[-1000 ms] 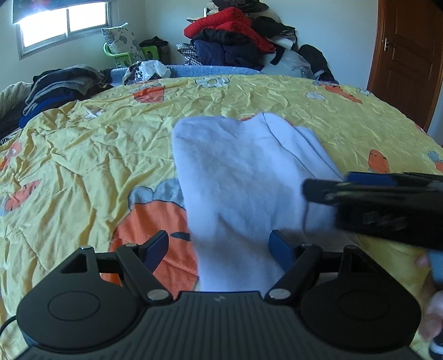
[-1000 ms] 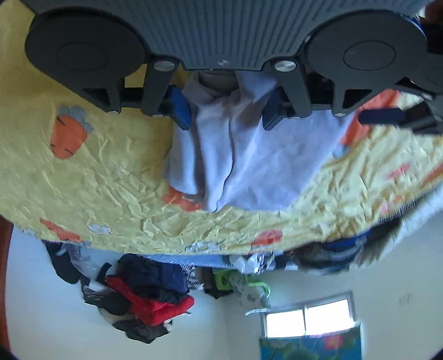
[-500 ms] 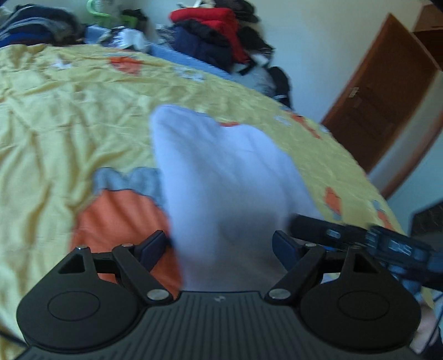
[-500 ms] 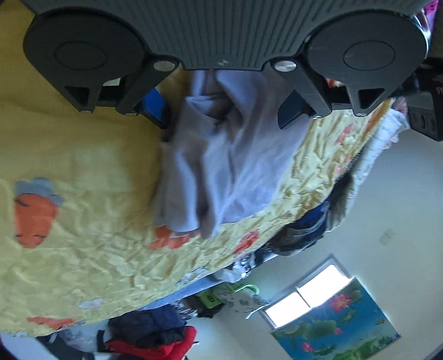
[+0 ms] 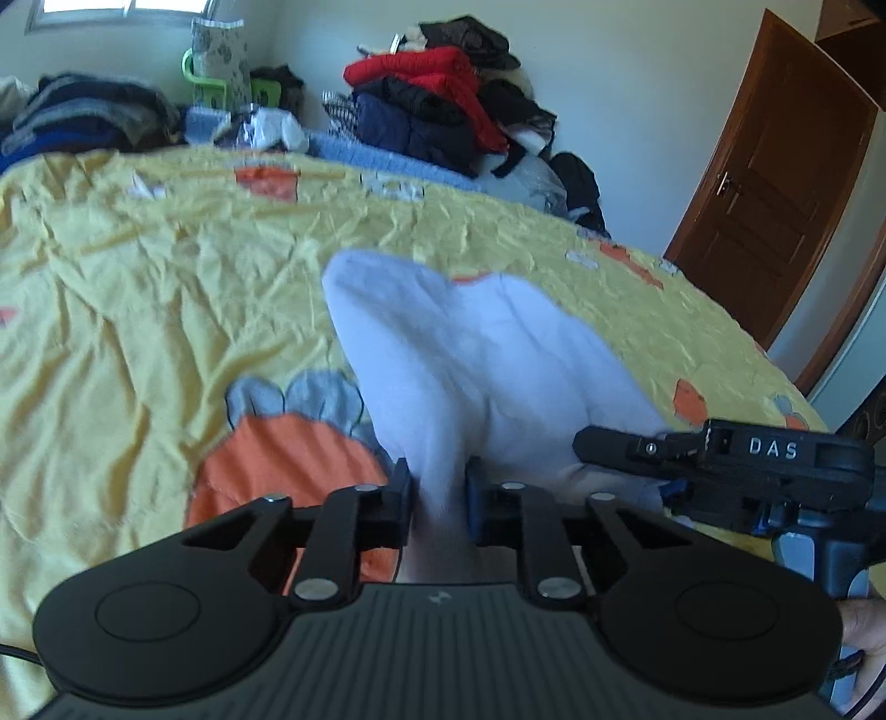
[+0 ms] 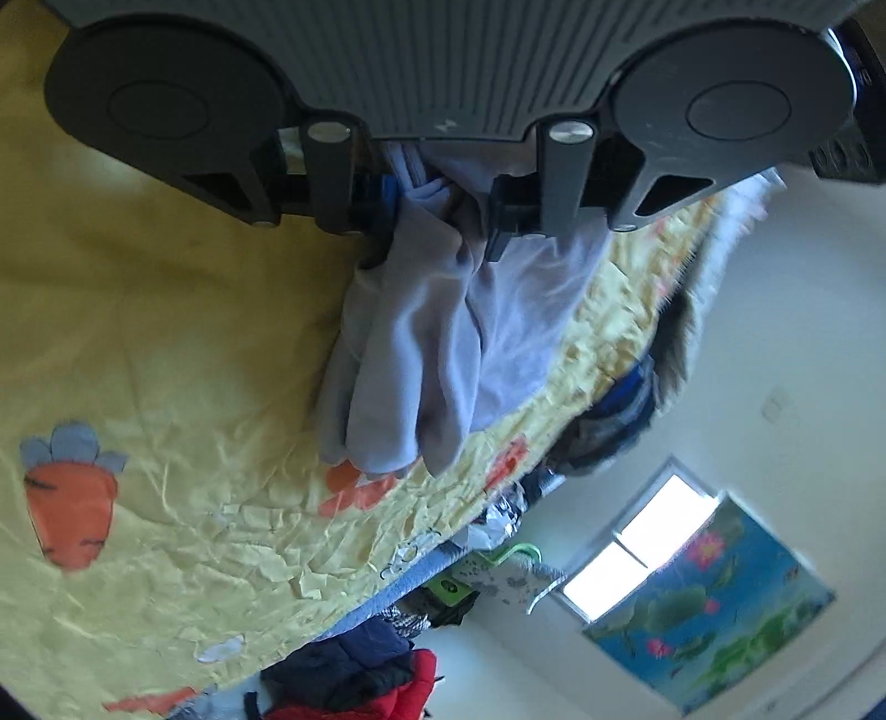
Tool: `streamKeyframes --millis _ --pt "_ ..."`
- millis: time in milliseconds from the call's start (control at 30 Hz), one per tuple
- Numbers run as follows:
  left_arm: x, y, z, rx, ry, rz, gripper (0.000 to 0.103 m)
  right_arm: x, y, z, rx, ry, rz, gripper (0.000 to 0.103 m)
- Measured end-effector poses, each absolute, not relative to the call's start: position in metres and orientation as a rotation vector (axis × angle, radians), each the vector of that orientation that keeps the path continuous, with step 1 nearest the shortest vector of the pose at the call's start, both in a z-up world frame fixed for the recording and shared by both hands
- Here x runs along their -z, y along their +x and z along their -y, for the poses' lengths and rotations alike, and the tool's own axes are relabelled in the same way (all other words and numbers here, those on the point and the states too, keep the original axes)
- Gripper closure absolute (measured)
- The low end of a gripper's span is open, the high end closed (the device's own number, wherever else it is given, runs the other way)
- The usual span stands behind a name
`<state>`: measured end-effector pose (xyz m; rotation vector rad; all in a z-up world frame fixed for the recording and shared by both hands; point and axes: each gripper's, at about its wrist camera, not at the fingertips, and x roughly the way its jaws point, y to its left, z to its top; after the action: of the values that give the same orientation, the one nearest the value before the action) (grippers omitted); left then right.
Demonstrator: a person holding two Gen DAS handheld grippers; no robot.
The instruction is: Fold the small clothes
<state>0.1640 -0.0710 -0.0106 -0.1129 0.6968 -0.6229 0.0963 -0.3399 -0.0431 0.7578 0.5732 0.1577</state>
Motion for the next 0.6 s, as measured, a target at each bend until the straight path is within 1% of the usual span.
streamKeyframes --millis 67,100,133,167,200,233,300,367,433,533,567,600 --pt "0.009 0.164 0.074 0.625 -0.067 -0.705 0.086 0.041 0.093 0.338 -0.163 0.763 -0.567 0.072" --pt "0.011 0.164 0.077 0.619 -0.045 -0.722 0.082 0.041 0.093 0.336 -0.143 0.745 -0.581 0.067" --pt "0.013 0.164 0.078 0.601 -0.026 -0.734 0.079 0.041 0.093 0.334 -0.114 0.715 -0.599 0.059" --pt "0.014 0.160 0.078 0.587 -0.013 -0.734 0.074 0.041 0.092 0.332 -0.087 0.665 -0.615 0.060" --pt "0.014 0.156 0.076 0.567 0.001 -0.726 0.061 0.037 0.088 0.329 -0.075 0.629 -0.612 0.058" --pt "0.012 0.150 0.074 0.540 0.016 -0.714 0.039 0.030 0.081 0.324 -0.043 0.576 -0.603 0.054" --pt "0.008 0.137 0.069 0.483 0.032 -0.682 0.019 0.012 0.062 0.309 0.025 0.428 -0.542 0.056" --pt "0.006 0.125 0.067 0.481 0.050 -0.658 0.019 -0.002 0.047 0.291 0.035 0.298 -0.493 0.056" --pt "0.009 0.119 0.074 0.490 0.109 -0.674 0.019 -0.007 0.043 0.274 -0.025 0.204 -0.500 0.054" --pt "0.015 0.104 0.084 0.461 0.221 -0.642 0.019 0.007 0.047 0.258 -0.056 0.118 -0.589 0.066" --pt "0.015 0.099 0.084 0.455 0.238 -0.625 0.019 0.011 0.047 0.259 -0.039 0.120 -0.607 0.066" --pt "0.014 0.095 0.082 0.447 0.251 -0.606 0.019 0.013 0.044 0.263 -0.029 0.148 -0.609 0.063"
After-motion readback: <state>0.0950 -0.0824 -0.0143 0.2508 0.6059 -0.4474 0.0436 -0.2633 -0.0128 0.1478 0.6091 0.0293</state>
